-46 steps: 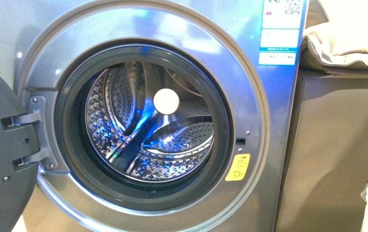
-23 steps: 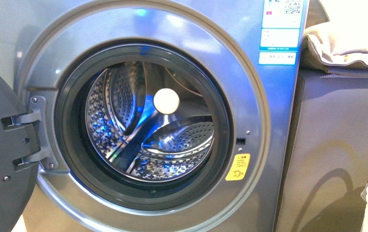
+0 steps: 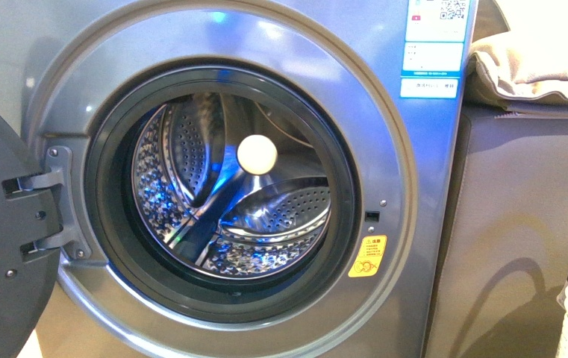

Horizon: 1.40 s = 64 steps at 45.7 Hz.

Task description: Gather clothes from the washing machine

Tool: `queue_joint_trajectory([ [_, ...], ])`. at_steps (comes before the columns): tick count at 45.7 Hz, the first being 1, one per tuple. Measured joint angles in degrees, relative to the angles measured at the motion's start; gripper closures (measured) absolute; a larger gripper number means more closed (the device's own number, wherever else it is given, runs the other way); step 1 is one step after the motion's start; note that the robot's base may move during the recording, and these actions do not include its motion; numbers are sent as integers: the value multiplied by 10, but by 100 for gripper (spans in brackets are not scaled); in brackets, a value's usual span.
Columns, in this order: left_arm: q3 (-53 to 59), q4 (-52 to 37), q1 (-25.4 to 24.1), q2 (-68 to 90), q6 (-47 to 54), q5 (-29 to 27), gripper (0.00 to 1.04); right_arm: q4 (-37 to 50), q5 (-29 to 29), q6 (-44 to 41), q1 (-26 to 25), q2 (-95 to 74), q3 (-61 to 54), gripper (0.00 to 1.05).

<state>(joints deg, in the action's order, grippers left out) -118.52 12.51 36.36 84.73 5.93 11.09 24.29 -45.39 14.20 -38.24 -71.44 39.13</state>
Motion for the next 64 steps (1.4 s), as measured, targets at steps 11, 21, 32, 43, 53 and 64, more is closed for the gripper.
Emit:
queue_joint_trajectory([
  [11, 0, 0, 0, 0, 0, 0, 6, 141, 45, 101, 50, 117, 18, 8],
  [21, -259, 358, 27, 114, -144, -266, 6, 139, 87, 114, 125, 198, 3, 8],
  [32, -301, 425, 22, 117, -201, -319, 6, 134, 91, 119, 160, 264, -43, 8],
  [43, -184, 383, 7, 28, -192, -397, 6, 151, 112, 97, 174, 356, -128, 8],
  [53, -55, 372, 1, -57, -213, -451, 6, 180, 132, 77, 175, 406, -198, 8],
  [64, 85, 284, -7, -147, -170, -460, 18, 141, 202, 18, 223, 468, -272, 10],
])
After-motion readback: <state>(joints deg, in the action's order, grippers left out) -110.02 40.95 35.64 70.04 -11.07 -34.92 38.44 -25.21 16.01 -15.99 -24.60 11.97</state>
